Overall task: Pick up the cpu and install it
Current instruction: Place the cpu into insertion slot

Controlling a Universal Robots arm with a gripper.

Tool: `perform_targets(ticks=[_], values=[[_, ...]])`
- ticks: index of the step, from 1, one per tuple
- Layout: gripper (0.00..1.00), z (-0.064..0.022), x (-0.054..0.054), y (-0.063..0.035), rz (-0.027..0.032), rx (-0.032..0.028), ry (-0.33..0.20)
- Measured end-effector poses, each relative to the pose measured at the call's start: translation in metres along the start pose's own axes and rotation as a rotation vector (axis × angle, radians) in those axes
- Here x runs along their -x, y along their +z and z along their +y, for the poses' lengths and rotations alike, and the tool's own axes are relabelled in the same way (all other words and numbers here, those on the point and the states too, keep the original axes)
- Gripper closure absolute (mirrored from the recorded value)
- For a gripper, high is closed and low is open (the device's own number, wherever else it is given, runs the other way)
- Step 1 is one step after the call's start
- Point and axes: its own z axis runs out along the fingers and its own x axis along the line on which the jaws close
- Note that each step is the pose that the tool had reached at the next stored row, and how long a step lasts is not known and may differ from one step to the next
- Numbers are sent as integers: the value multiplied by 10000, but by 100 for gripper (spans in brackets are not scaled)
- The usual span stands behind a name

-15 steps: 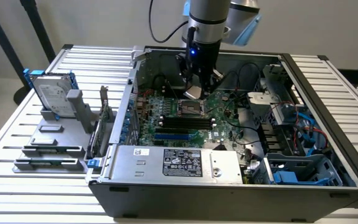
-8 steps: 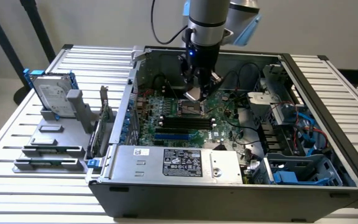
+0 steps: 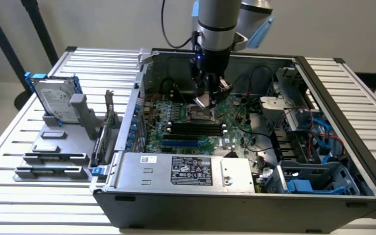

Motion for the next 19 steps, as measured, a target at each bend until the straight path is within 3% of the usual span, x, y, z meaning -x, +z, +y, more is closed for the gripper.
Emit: perform_targets(ticks=[12, 19], values=[[45, -3, 2, 45, -119, 94, 2146], [45, -14, -4, 59, -163, 127, 2932]])
